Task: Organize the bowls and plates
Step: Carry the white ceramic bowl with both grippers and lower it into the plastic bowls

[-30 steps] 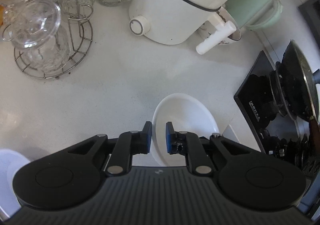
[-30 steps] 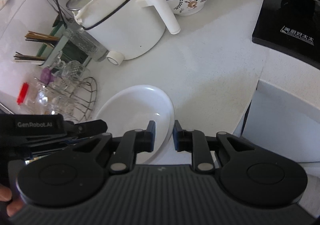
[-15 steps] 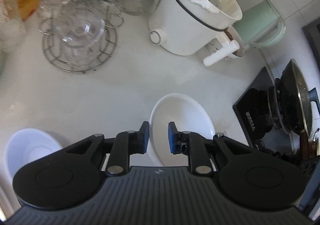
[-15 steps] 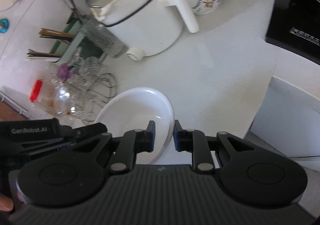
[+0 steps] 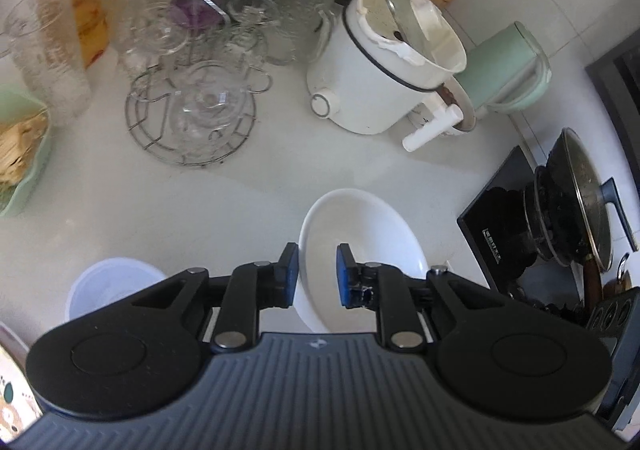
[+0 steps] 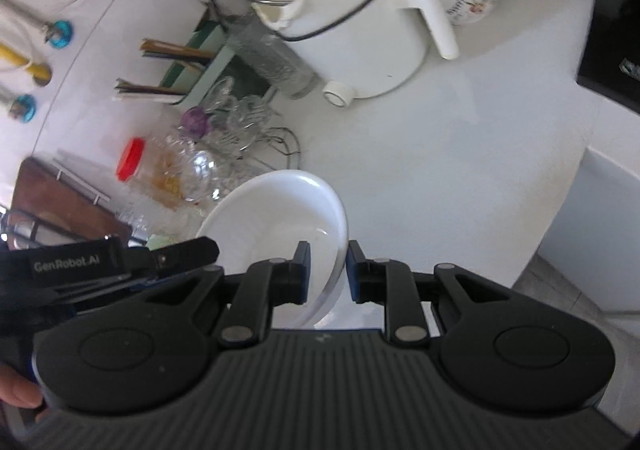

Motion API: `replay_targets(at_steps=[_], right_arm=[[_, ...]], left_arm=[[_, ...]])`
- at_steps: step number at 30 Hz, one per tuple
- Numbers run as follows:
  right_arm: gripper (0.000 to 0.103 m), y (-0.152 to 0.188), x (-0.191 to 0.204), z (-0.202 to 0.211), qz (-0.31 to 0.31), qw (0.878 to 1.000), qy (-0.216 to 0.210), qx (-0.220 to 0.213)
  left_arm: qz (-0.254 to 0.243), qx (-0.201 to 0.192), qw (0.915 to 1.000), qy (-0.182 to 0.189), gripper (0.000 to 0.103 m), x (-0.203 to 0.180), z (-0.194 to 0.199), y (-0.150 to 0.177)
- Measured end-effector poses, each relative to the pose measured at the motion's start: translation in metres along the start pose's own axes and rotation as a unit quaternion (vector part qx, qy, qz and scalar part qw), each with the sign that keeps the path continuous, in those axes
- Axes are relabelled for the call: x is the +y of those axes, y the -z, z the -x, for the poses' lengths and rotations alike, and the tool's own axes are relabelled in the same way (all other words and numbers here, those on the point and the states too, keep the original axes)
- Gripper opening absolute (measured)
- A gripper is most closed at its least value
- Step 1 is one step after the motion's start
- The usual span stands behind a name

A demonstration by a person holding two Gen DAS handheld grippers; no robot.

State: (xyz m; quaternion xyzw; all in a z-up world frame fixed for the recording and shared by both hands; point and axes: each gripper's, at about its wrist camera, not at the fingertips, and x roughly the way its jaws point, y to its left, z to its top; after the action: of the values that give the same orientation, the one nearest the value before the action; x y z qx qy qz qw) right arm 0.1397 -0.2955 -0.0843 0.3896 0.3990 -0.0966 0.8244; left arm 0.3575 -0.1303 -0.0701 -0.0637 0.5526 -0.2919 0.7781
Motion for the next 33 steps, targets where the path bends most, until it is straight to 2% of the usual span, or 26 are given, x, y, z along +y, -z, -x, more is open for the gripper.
replay_targets(at_steps=[9,17,27,33], right_arm=[[0.023,0.005,0.033,-0.021,0.039,0.999,-0.024,0.03],[0.023,0.015,0.065,-0.044,0.083,0.993,-0.048,0.063],[0.023,0.038,0.096,-0.08,0.124,0.983,-0.073,0.111],[0.023,0.055,0.11,-0.097,0.155,0.976,-0.068,0.14]], left_arm=[[0.045,-0.036,0.9983,-0.013,0.021,0.039,0.029,0.01],[0.112,-0.072,0.991,-0.019,0.021,0.086,0.054,0.025],[0.16,-0.093,0.9818,-0.043,0.021,0.139,0.069,0.048],[0.19,-0.094,0.9755,-0.059,0.022,0.166,0.067,0.064]])
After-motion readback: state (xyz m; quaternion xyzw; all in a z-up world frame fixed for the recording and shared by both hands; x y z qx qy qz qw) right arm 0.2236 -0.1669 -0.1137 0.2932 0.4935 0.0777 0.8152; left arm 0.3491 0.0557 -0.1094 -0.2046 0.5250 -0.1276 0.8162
